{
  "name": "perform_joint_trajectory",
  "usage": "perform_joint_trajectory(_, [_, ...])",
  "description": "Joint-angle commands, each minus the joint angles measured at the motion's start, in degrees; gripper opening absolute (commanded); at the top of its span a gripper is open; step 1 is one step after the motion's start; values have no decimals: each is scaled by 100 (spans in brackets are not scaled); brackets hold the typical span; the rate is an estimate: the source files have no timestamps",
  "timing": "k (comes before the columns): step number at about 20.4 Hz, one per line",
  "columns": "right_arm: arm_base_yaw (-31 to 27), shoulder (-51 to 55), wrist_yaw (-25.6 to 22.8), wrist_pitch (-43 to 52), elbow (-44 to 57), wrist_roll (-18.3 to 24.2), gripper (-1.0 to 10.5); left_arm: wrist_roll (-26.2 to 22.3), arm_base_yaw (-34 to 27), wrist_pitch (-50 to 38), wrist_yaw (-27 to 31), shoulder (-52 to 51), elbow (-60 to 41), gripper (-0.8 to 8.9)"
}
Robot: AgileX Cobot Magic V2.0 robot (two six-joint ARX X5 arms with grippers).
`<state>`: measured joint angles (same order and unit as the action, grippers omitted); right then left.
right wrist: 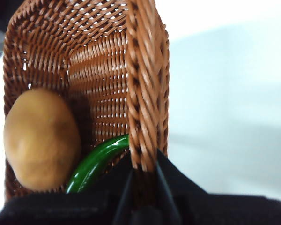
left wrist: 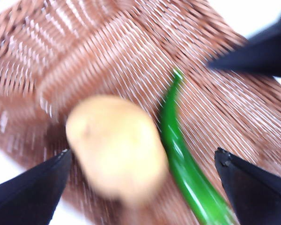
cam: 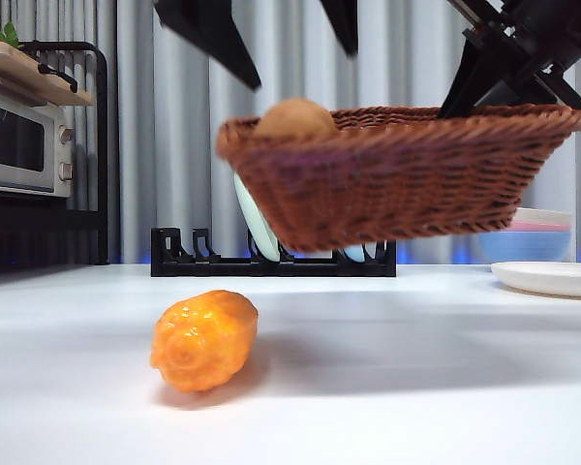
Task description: Pick up the basket,pick up the corn from the table,pick up the potato from the table,pick up the cucumber from the table,put all items into the basket
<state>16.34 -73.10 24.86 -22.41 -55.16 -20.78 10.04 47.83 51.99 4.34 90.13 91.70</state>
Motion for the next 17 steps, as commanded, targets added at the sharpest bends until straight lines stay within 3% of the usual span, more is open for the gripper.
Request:
perform_joint_trajectory(1, [-94,24,11,164,-52,57,-12,81,199,446,-17,-483,48,571])
perform_joint_trajectory(5, [-299,24,52,468,-79,-15,-12,468,776,1545,142,-1176,7,571])
perform_joint_trajectory(8, [-520,24,70,461,-199,-15,-12,1106,1556,1969,955,-1311,-323,571])
perform_joint_trajectory(11, [-708,24,96,428,-321,-15,-12,1729,2105,1886,1491,-1311,-883,570])
perform_joint_trajectory(17, [-955,24,514,431,-402,-17,-12,2470,2280,769,1512,-1309,-2312,570])
